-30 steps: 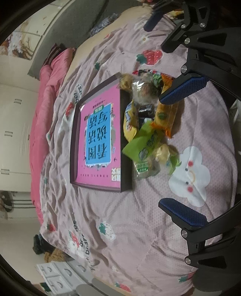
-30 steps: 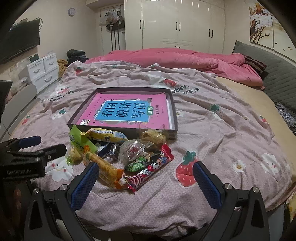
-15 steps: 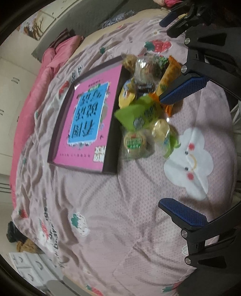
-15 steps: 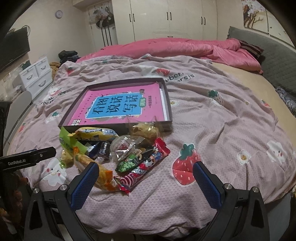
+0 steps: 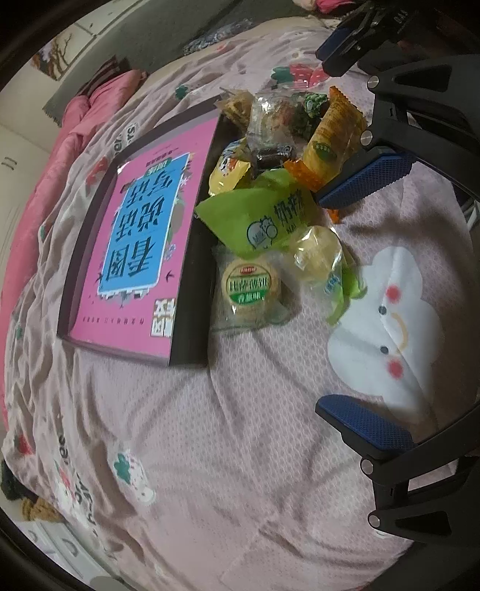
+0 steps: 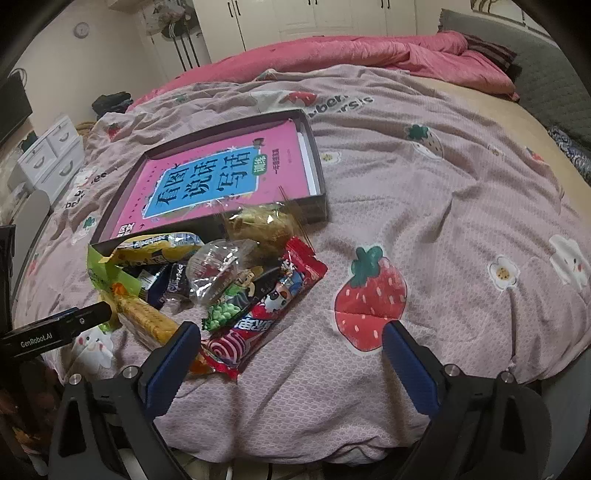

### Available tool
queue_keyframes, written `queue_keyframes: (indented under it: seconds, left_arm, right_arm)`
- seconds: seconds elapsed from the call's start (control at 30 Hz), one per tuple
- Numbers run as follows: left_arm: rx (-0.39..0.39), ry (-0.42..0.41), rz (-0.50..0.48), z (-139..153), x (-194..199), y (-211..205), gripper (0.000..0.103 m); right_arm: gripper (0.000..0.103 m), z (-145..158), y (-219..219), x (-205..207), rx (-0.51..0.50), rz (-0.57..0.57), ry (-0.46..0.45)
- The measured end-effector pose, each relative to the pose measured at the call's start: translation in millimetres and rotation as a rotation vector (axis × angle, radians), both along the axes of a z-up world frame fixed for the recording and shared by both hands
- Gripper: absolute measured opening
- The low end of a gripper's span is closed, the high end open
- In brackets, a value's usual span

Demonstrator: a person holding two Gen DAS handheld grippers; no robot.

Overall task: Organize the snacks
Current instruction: 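Lower the left tool onto the green snack bag while the right tool reaches the orange biscuit stick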

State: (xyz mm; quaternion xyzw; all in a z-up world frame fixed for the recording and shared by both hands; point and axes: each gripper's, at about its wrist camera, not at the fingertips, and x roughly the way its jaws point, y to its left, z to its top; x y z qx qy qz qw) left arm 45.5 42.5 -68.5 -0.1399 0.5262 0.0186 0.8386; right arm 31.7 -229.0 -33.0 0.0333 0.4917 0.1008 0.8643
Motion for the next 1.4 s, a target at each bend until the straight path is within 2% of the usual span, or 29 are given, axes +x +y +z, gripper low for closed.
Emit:
queue_keyframes:
  seconds: [0.23,0.3,0.63,0.83,1.03,1.23,1.27,1.4]
  left_arm:
    - [0.027,-0.001,-0.027,-3,5,-7,0.094]
    - [0.045,-0.006,-0.033,-3,6,-7,0.078]
    - [0.07,-0.005,-0.064,-6,10,-11,0.074]
    - [0.065,-0.004,-0.068,-7,10,-11,0.074]
    - [0.063,-0.005,-0.067,-7,12,-12,0.072]
    - [0.063,-0.009,-0.084,-8,13,-15,0.057]
    - [0.057,-0.01,-0.087,-8,14,-15,0.053]
    - [0.049,-0.012,-0.1,-7,16,-15,0.047]
  right_arm:
    - [0.091,-9,4,10,0.026,0.002,0.038]
    - [0.086,-13,9,11,0.021,0.021,0.058]
    - [0.068,-21,17,15,0.058,0.07,0.081]
    - [0.066,-22,23,24,0.056,0.082,0.075]
    - [0.066,2,31,4,0.038,0.168,-0.05]
    - [0.066,23,62,-19,-0.106,0.297,-0.215]
    - [0.066,25,67,-21,-0.129,0.311,-0.233]
    - [0.066,27,89,-34,-0.107,0.463,-0.253]
